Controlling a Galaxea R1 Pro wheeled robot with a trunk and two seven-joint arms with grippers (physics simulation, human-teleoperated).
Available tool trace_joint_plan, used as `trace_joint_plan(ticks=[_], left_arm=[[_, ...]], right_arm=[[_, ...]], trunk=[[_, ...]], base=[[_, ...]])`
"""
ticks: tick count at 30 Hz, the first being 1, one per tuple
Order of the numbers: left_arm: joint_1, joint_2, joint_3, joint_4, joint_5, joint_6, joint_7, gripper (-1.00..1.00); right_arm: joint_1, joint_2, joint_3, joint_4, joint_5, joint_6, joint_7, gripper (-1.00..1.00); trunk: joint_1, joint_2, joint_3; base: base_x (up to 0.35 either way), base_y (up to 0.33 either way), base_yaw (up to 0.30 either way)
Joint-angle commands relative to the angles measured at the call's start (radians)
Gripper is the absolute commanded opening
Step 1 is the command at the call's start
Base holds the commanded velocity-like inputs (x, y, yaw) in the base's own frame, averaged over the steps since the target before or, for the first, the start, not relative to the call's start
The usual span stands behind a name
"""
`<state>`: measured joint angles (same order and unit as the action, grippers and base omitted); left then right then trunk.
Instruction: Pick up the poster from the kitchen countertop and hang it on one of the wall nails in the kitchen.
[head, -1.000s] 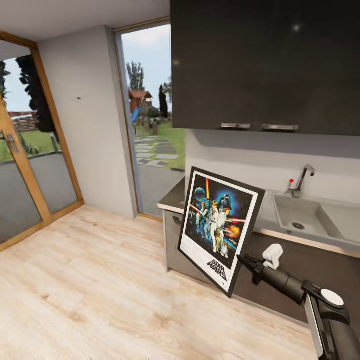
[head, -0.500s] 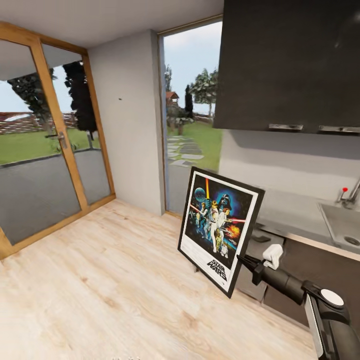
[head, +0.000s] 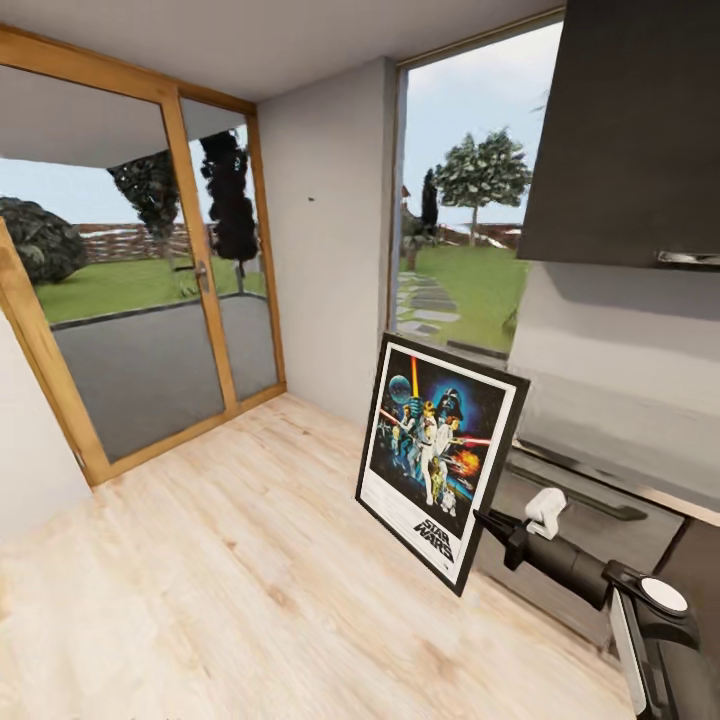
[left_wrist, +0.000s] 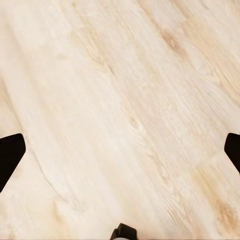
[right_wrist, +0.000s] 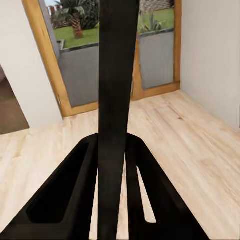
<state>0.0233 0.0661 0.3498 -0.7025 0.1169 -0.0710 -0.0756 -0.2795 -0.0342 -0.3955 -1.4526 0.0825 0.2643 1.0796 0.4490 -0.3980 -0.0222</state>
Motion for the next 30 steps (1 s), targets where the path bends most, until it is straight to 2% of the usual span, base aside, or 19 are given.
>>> trace_joint_plan(ticks=[1,10,30], left_arm=[[0.0,0.0,0.001,0.0,0.01,0.0,-0.007,1.0],[0.0,0.0,0.001,0.0,0.01,0.0,-0.007,1.0],[0.0,0.0,0.001,0.0,0.01,0.0,-0.007,1.0]], right_arm=[[-0.001,0.0,-0.002,-0.002,0.002,0.012,0.009,-1.0],[-0.001,0.0,-0.002,-0.002,0.002,0.012,0.011,-1.0],[-0.001,0.0,-0.003,-0.002,0.001,0.012,0.011,-1.0]], trunk=[[0.001,-0.002,-0.002],[0.001,-0.002,-0.002],[0.001,-0.002,-0.002]], base=[[0.214,0.247,0.292],[0.217,0.276,0.238],[0.204,0.309,0.013]])
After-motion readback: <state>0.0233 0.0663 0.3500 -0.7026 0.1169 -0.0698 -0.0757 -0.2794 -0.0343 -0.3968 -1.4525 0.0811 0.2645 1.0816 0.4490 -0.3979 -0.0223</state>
